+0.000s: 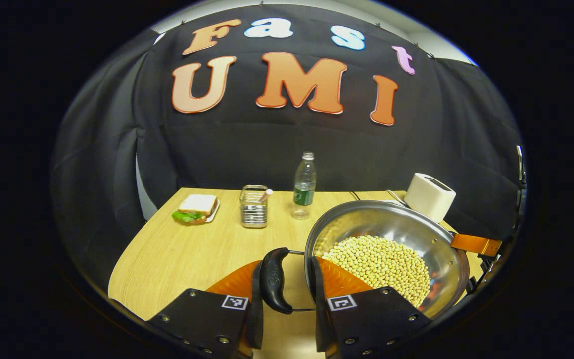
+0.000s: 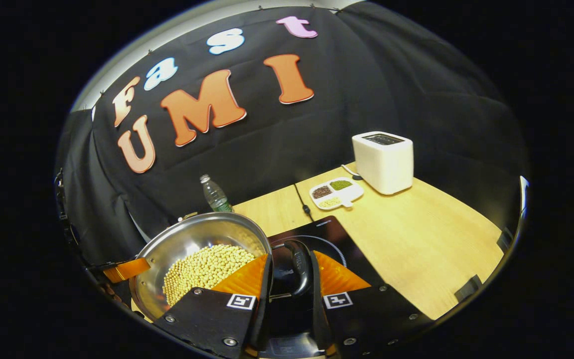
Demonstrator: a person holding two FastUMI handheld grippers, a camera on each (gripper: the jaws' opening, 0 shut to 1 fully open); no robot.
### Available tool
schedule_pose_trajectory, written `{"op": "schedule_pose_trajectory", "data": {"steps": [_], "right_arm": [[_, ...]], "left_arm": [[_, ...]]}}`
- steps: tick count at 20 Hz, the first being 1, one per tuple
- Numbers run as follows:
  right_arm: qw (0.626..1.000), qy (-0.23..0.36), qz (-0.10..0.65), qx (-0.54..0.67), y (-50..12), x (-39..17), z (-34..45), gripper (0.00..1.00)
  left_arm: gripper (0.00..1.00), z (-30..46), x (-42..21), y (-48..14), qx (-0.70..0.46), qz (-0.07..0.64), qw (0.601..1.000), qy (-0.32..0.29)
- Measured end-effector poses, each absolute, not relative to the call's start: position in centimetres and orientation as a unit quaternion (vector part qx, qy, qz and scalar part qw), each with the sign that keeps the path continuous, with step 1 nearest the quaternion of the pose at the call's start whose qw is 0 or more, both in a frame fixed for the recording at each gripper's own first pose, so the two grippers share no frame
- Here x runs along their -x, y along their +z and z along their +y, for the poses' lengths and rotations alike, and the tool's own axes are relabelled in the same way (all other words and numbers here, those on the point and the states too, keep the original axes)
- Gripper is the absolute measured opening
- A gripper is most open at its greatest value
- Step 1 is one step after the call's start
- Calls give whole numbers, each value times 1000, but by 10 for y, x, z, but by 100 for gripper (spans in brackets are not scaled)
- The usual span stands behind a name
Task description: First push the handle of the pot to place it horizontally, then grasp the pot with both hands and set it on the induction cooktop.
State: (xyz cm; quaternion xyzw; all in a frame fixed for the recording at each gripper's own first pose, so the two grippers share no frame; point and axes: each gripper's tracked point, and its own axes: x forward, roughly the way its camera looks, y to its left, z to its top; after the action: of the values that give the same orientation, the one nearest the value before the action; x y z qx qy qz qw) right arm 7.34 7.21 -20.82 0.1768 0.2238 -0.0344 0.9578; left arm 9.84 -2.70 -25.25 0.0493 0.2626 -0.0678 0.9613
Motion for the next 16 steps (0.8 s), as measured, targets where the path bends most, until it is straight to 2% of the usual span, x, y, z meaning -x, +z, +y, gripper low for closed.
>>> {"op": "schedule_pose_trajectory", "data": {"steps": [7, 16], "right_arm": [[955, -66, 222, -183, -215, -67, 3, 35], [946, -86, 246, -192, -246, -69, -41, 35]], "left_arm": [[43, -103, -97, -271, -45, 274, 956, -94], [43, -150, -101, -307, -52, 297, 948, -104]]}}
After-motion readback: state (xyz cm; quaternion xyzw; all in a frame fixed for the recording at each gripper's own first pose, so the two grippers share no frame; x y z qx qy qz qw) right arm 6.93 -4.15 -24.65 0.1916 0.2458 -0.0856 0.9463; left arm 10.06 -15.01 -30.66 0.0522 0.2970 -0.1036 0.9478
